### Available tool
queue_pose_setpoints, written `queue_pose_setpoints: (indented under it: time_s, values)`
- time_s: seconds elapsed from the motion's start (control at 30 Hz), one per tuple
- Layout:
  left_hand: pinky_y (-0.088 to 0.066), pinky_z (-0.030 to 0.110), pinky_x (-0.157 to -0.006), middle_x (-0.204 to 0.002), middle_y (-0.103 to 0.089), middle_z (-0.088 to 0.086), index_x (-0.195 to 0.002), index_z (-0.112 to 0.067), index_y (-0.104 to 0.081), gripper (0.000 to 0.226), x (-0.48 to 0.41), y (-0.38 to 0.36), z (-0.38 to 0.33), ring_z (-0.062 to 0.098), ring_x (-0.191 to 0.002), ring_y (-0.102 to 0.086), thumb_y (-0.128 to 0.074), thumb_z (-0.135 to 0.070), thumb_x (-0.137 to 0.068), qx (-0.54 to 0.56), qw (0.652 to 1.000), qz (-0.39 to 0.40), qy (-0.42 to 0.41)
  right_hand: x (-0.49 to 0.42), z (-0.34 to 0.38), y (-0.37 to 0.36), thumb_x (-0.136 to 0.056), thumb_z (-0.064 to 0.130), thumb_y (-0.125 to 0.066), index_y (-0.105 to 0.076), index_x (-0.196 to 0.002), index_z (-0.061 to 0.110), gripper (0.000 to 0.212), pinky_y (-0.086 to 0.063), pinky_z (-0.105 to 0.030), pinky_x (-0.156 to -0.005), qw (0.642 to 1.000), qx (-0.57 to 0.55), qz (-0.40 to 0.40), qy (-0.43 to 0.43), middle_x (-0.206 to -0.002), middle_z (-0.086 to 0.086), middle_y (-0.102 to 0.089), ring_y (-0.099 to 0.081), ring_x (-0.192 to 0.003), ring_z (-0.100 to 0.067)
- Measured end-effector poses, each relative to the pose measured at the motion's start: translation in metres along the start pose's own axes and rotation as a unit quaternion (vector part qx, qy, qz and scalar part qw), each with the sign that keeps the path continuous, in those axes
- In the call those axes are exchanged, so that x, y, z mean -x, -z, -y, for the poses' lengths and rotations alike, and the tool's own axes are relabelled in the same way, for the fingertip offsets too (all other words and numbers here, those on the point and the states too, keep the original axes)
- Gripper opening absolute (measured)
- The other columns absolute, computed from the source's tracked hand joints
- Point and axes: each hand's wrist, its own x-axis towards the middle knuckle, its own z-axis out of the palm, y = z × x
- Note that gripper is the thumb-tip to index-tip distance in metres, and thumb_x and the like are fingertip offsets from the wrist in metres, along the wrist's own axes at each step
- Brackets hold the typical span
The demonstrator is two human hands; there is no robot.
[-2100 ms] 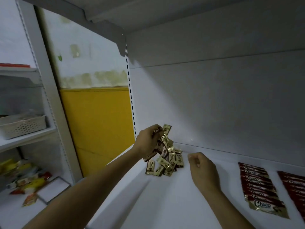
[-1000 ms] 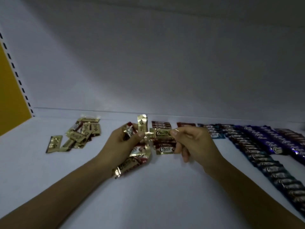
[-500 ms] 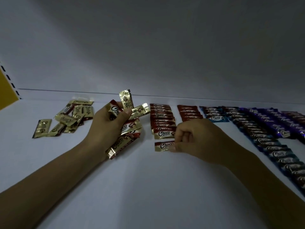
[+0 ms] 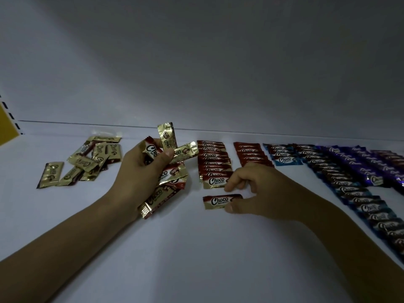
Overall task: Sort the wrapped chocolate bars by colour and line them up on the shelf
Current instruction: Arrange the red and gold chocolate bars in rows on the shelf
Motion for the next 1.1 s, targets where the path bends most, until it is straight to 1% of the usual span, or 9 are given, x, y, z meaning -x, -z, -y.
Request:
queue_pose_setpoints:
  time_s: [0.07, 0.13, 0.23, 0.33, 0.47, 0.57, 0.77, 0.93, 1.1]
  values:
    - [-0.054, 0.024, -0.049, -0.077, -0.074, 0.002, -0.096, -0.017, -0.066, 0.007, 0.001, -0.001, -0.001, 0.017, -0.067, -0.072, -0.06, -0.017, -0.092, 0.002, 1.0, 0.003, -0.003, -0.001, -0.002, 0.0, -0.074, 0.029, -0.078, -0.066, -0.097, 0.026, 0.025, -0.035, 0.003, -0.061, 1.0, 0.006, -0.002, 0.0, -0.083, 0.022, -0.045, -0.042, -0.072, 0.029]
    - [-0.053, 0.022, -0.048, -0.076, -0.074, 0.001, -0.095, -0.016, -0.065, 0.006, 0.003, -0.002, -0.003, 0.015, -0.066, -0.072, -0.06, -0.016, -0.092, 0.005, 1.0, 0.006, -0.003, -0.002, -0.002, -0.001, -0.076, 0.029, -0.077, -0.066, -0.088, 0.03, 0.017, -0.035, 0.002, -0.063, 1.0, 0.017, -0.011, 0.007, -0.083, 0.021, -0.045, -0.043, -0.073, 0.027]
    - [-0.052, 0.02, -0.047, -0.074, -0.074, -0.001, -0.093, -0.017, -0.065, 0.006, 0.003, -0.002, -0.002, 0.011, -0.065, -0.071, -0.06, -0.016, -0.091, 0.004, 1.0, 0.006, -0.007, -0.003, -0.003, -0.003, -0.075, 0.032, -0.077, -0.059, -0.081, 0.036, 0.019, -0.035, -0.004, -0.06, 0.999, 0.038, -0.035, 0.001, -0.087, 0.022, -0.046, -0.049, -0.076, 0.011]
    - [-0.052, 0.019, -0.048, -0.074, -0.074, -0.001, -0.092, -0.016, -0.065, 0.006, 0.003, -0.003, -0.001, 0.011, -0.066, -0.071, -0.06, -0.016, -0.091, -0.008, 1.0, 0.008, -0.019, -0.005, -0.005, -0.007, -0.076, 0.031, -0.076, -0.062, -0.087, 0.028, 0.018, -0.032, -0.007, -0.068, 0.993, 0.074, -0.092, 0.006, -0.09, 0.018, -0.045, -0.045, -0.078, 0.004]
    - [-0.05, 0.017, -0.048, -0.075, -0.074, -0.001, -0.092, -0.016, -0.065, 0.006, 0.003, -0.004, -0.001, 0.01, -0.067, -0.071, -0.06, -0.014, -0.091, -0.015, 0.999, 0.008, -0.027, -0.007, -0.008, -0.008, -0.079, 0.033, -0.074, -0.065, -0.092, 0.023, 0.019, -0.036, -0.017, -0.075, 0.987, 0.102, -0.127, 0.005, -0.092, 0.015, -0.046, -0.043, -0.082, 0.001]
    - [-0.051, 0.018, -0.048, -0.075, -0.074, 0.001, -0.093, -0.014, -0.065, 0.006, 0.004, -0.005, -0.002, 0.011, -0.066, -0.071, -0.059, -0.015, -0.092, -0.012, 1.0, 0.009, -0.022, -0.009, -0.008, -0.008, -0.08, 0.036, -0.072, -0.065, -0.095, 0.023, 0.021, -0.039, -0.023, -0.087, 0.986, 0.105, -0.127, 0.005, -0.096, 0.013, -0.05, -0.046, -0.089, -0.004]
    - [-0.05, 0.018, -0.047, -0.072, -0.073, 0.001, -0.092, -0.013, -0.065, 0.007, 0.005, -0.005, -0.002, 0.011, -0.063, -0.071, -0.058, -0.014, -0.092, -0.015, 0.999, 0.009, -0.027, -0.007, -0.007, -0.01, -0.081, 0.041, -0.069, -0.065, -0.103, 0.025, 0.028, -0.042, -0.029, -0.094, 0.987, 0.096, -0.128, 0.005, -0.104, 0.011, -0.054, -0.05, -0.098, -0.006]
    - [-0.051, 0.018, -0.046, -0.073, -0.074, 0.001, -0.092, -0.015, -0.065, 0.007, 0.005, -0.006, -0.002, 0.011, -0.065, -0.071, -0.058, -0.014, -0.091, -0.011, 1.0, 0.007, -0.024, -0.008, -0.005, -0.011, -0.083, 0.042, -0.067, -0.066, -0.106, 0.024, 0.029, -0.041, -0.025, -0.094, 0.986, 0.108, -0.124, 0.007, -0.108, 0.008, -0.057, -0.049, -0.097, -0.003]
    - [-0.05, 0.017, -0.046, -0.074, -0.074, 0.0, -0.091, -0.015, -0.065, 0.008, 0.005, -0.005, -0.002, 0.01, -0.066, -0.071, -0.058, -0.014, -0.092, -0.017, 1.0, 0.007, -0.026, -0.006, -0.003, -0.014, -0.084, 0.039, -0.067, -0.065, -0.106, 0.022, 0.028, -0.044, -0.027, -0.094, 0.986, 0.095, -0.134, 0.002, -0.108, 0.007, -0.057, -0.051, -0.097, -0.006]
